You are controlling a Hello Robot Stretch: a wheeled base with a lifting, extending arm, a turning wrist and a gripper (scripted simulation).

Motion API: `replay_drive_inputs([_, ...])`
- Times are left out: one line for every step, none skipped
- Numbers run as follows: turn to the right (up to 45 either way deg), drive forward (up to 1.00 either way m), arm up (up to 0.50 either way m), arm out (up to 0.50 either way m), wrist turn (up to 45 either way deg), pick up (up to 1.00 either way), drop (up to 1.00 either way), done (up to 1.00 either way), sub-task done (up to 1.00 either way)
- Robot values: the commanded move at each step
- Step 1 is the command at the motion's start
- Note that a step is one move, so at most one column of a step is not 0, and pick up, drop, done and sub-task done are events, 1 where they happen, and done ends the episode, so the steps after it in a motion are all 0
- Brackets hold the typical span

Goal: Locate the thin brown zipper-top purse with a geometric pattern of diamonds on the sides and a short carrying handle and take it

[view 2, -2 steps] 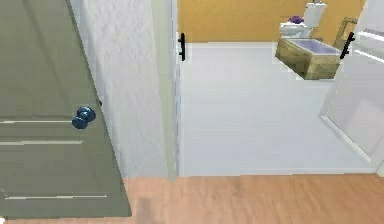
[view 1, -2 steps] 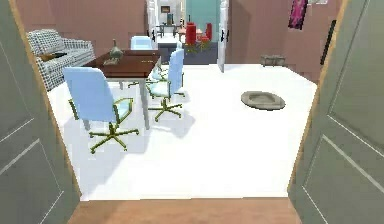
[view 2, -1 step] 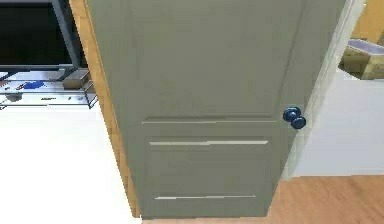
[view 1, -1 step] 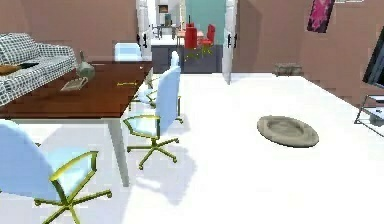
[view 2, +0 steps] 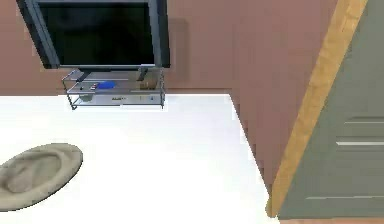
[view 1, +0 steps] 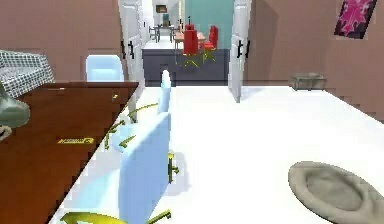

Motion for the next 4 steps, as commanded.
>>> replay_drive_inputs([-45.0, 0.00, 0.00, 0.00, 0.0, 0.00, 0.00, 0.00, 0.00])
replay_drive_inputs([-45.0, 0.00, 0.00, 0.00, 0.0, 0.00, 0.00, 0.00, 0.00])
replay_drive_inputs([-42.0, 0.00, 0.00, 0.00, 0.0, 0.00, 0.00, 0.00, 0.00])
replay_drive_inputs([15.0, 0.00, 0.00, 0.00, 0.0, 0.00, 0.00, 0.00, 0.00])
